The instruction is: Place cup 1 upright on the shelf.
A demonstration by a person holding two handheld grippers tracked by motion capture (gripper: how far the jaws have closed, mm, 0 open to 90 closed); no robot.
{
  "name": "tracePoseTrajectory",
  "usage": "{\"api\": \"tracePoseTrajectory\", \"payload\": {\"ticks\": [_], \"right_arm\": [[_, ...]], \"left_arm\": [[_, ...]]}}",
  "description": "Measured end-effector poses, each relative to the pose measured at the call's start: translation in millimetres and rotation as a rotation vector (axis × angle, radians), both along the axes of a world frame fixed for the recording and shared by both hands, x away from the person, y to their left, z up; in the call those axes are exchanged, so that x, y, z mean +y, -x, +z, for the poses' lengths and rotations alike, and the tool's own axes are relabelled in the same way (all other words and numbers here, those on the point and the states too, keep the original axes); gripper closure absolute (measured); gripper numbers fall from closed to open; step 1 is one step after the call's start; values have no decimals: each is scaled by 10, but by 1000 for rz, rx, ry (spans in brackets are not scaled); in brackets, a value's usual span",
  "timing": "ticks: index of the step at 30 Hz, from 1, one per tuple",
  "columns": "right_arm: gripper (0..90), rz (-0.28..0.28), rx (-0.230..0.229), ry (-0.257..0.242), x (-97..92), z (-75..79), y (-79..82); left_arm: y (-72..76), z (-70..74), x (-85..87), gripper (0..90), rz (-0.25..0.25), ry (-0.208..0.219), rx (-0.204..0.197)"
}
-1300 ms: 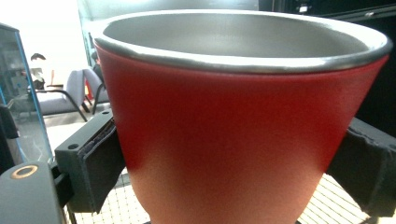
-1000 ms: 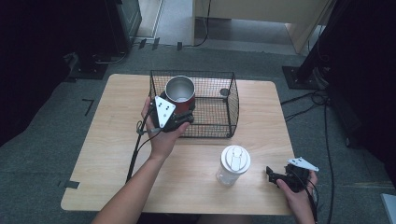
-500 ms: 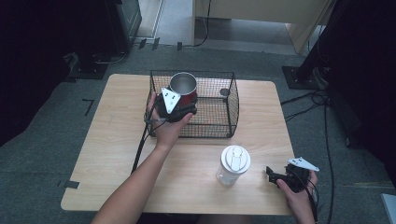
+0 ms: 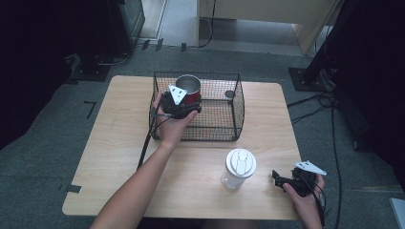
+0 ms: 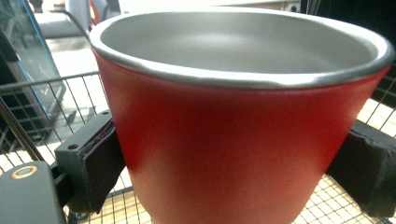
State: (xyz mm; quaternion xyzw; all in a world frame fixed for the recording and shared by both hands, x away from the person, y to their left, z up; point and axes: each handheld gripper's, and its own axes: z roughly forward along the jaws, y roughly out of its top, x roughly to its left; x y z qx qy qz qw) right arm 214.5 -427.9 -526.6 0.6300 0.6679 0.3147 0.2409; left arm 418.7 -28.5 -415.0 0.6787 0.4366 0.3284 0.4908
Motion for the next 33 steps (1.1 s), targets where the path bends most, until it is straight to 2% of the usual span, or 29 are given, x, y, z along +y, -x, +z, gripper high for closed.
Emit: {"api": "tracePoseTrajectory", "payload": {"ticks": [3,6,11,15,20,26,33], "right_arm": [[3,0,0,0,0,0,0],[3,4,-1,-1,-1,0,0],[3,7,0,1,1,-1,0],[3,7,1,3,2,0,0],[3,6,1,3,4,-1,0],[3,7,0,3,3,-1,0],[3,7,0,3,3,-1,0]], "left_arm": [[-37,-10,0,81,-3,-11,43],[-60,-22,-1,81,4,-25,67],[-108,-23,12,81,10,-25,115],[-144,-27,3,81,5,-48,155],[-197,-34,7,81,28,-63,210],[-255,-54,-5,81,64,-116,274],[-299,-74,-25,80,70,-167,334]]}}
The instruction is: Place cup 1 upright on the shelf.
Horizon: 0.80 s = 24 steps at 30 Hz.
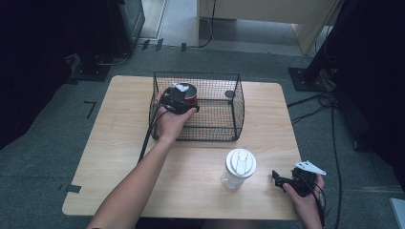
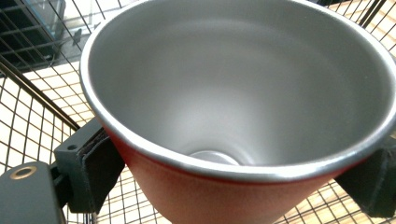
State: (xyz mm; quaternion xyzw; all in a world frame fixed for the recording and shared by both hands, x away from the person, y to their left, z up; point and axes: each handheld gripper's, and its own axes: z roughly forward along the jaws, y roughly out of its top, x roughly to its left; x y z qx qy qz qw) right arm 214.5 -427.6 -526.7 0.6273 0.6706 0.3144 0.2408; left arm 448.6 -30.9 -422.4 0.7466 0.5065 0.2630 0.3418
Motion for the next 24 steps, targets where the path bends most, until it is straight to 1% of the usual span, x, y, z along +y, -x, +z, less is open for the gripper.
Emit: {"api": "tracePoseTrajectory", "payload": {"ticks": [3,7,10,16,24], "right_arm": [[3,-1,0,0,0,0,0],[3,-1,1,0,3,0,0],[3,-1,1,1,3,0,0],[3,-2,2,2,5,0,0],[3,-1,1,1,3,0,0]], "left_arm": [[-13,0,9,80,4,-4,22],[-38,-3,13,79,6,0,74],[-55,-6,9,79,3,-10,95],[-80,-11,0,78,8,-32,134],[-78,12,24,75,23,-59,163]]}}
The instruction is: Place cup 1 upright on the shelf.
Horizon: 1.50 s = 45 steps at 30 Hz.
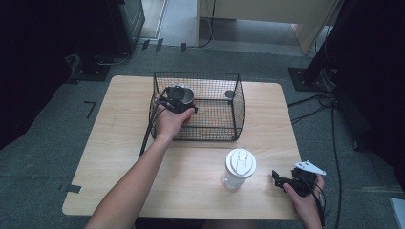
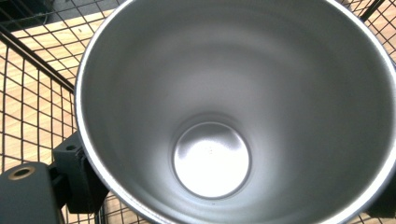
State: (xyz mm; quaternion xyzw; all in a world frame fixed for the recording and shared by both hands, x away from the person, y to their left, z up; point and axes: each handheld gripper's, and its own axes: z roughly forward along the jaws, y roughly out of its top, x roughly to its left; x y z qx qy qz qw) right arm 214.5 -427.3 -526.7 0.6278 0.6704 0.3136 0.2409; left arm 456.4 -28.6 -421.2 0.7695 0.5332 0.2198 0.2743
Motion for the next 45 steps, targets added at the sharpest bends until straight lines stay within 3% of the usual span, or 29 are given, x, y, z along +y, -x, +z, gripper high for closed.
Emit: {"api": "tracePoseTrajectory", "payload": {"ticks": [3,7,13,25,35,45], "right_arm": [[3,0,1,1,2,0,0],[3,-1,2,2,5,0,0],[3,-2,3,4,7,0,0],[3,-2,3,4,7,0,-1],[3,-2,3,7,10,0,-1],[3,-2,4,8,11,0,-2]], "left_arm": [[23,21,-9,58,13,-31,-9],[52,53,-7,4,-6,-26,-4],[76,54,12,0,-19,-29,14],[233,159,93,0,-46,27,-49],[389,171,81,0,-37,9,-97],[578,235,108,0,-44,19,-159]]}}
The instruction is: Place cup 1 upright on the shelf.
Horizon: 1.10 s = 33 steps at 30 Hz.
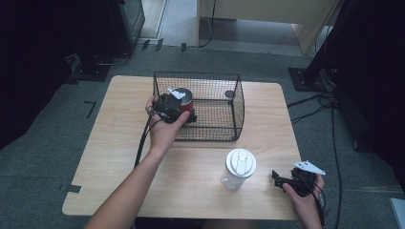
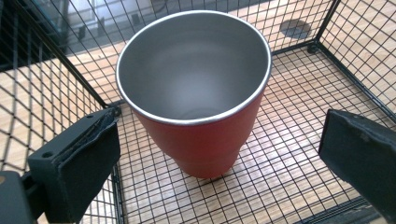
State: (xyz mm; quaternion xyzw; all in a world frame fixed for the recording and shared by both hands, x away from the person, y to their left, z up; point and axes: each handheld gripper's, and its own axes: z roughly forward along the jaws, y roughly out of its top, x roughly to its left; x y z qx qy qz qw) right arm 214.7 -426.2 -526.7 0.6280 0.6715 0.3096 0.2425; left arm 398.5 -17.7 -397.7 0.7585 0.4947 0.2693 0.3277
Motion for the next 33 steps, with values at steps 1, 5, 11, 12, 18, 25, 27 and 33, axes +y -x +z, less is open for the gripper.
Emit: {"api": "tracePoseTrajectory", "payload": {"ticks": [1,5,11,12,18,25,27,33], "right_arm": [[3,1,-1,0,0,0,0],[3,1,0,1,0,0,-1],[3,1,0,3,2,0,-1],[3,2,0,4,1,-1,-1],[3,0,2,6,5,0,-1],[3,2,3,13,10,-1,-2],[3,1,3,13,10,-1,-2],[3,1,3,20,17,-3,-5]], "left_arm": [[21,6,11,0,2,9,-15],[99,27,69,0,-2,34,-54],[215,70,163,0,-14,69,-95],[234,78,176,0,-14,73,-101],[358,128,262,0,-29,99,-138],[511,149,370,0,-41,124,-182],[550,131,423,0,-39,135,-187],[655,52,586,0,-23,151,-197]]}}
